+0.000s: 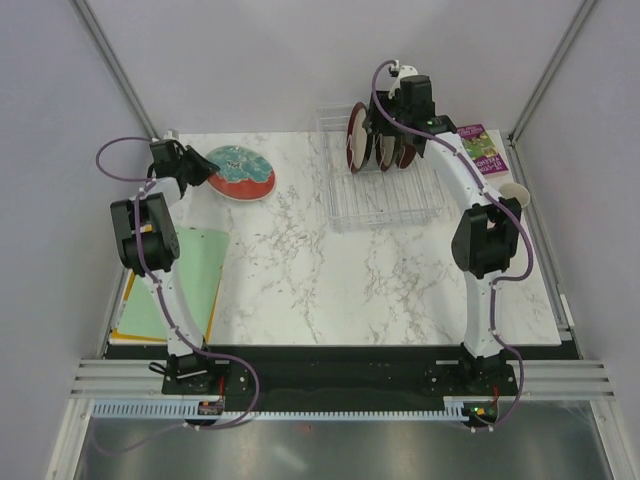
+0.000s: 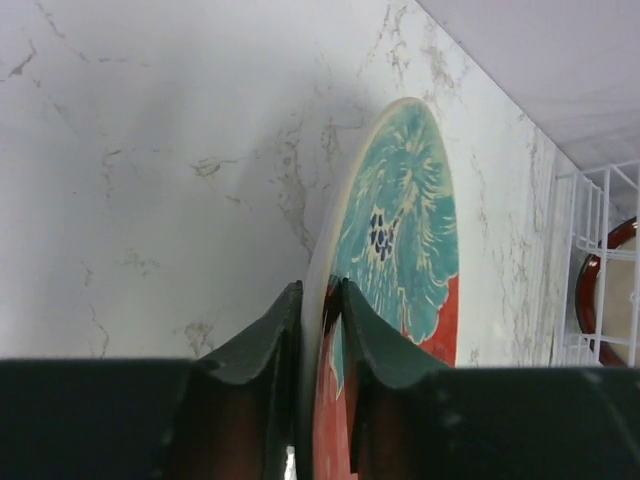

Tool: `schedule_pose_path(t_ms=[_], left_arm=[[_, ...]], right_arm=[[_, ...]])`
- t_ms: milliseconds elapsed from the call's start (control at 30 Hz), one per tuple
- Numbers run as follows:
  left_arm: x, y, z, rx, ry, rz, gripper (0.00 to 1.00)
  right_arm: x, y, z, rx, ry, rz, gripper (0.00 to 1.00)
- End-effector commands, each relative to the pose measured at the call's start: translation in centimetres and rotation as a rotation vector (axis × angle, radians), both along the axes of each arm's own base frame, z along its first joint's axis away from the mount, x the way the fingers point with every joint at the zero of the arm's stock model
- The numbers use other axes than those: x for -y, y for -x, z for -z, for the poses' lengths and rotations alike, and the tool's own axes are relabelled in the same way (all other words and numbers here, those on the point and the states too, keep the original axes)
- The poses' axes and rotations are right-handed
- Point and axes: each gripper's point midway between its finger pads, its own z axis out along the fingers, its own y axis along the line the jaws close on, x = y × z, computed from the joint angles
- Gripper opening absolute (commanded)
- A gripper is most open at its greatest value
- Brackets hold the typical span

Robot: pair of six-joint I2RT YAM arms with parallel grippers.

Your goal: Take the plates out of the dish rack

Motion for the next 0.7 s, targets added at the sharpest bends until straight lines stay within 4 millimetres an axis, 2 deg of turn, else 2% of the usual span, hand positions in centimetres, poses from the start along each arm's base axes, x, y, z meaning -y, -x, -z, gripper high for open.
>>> schedule_pose_path(t_ms=[0, 67, 100, 200, 267, 333, 367, 600, 667], left_arm=[[-1.4, -1.1, -0.6, 0.015, -0.027, -0.032, 0.33], [-1.5, -0.8, -0.3, -0.003, -0.026, -0.043, 0.36], [-1.4, -0.5, 0.2, -0.023, -0.023, -0.043, 0.42], [-1.9, -0.1, 0.8, -0.058, -0.033, -0.068, 0.51], [-1.8, 0.4, 1.4, -0.088, -0.036, -0.069, 0.62], [-2.6, 0.8, 1.9, -0.119, -0.063, -0.097, 0.63], [-2.6, 0.8, 2.0, -0.126, -0.072, -0.102, 0.70], [-5.1, 2.2, 2.5, -0.191, -0.174, -0.197, 0.71], [-5.5, 2.5, 1.7, -0.183, -0.192, -0.220, 0.71]], right_arm=[[-0.2, -0.4, -2.0, 0.074, 0.141, 0.040, 0.70], [0.2, -0.3, -2.0, 0.078, 0.187, 0.083, 0.70], [0.2, -0.3, -2.0, 0.082, 0.207, 0.087, 0.70], [0.5, -0.5, -1.6, 0.084, 0.271, 0.144, 0.70], [0.7, -0.7, -1.3, 0.087, 0.311, 0.165, 0.70], [0.9, -1.3, -0.9, 0.089, 0.335, 0.195, 0.70], [0.8, -1.5, -0.7, 0.088, 0.333, 0.191, 0.70], [-0.1, -3.3, 0.7, 0.103, 0.354, 0.203, 0.68], [-0.2, -3.6, 0.8, 0.113, 0.366, 0.213, 0.67]])
